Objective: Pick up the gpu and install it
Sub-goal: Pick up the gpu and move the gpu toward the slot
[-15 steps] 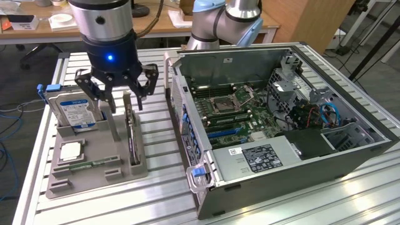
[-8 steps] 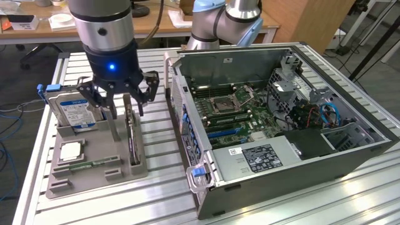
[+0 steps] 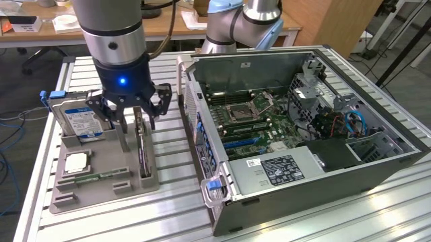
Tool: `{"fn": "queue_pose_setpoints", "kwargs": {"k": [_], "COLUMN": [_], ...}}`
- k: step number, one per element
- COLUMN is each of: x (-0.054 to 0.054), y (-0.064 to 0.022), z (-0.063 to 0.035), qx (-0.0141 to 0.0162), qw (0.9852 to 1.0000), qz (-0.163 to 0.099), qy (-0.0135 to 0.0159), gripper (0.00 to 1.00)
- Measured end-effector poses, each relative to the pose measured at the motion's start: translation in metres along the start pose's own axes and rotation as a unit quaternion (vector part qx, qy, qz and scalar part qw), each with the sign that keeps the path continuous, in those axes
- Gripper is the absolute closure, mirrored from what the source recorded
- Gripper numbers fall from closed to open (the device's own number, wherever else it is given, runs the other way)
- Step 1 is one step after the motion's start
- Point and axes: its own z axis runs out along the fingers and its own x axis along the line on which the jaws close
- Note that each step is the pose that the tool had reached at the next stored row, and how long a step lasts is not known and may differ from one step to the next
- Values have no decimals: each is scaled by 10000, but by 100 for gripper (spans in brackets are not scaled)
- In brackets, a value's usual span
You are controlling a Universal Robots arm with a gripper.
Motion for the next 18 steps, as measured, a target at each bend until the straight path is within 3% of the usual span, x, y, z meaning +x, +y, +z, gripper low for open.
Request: {"fn": "queue_pose_setpoints", "kwargs": {"k": [18], "x": [39], "y": [-16], "z": [325], "qx": [0], "qw": [10000], "qz": [0], "qy": [0], "gripper": [41]}}
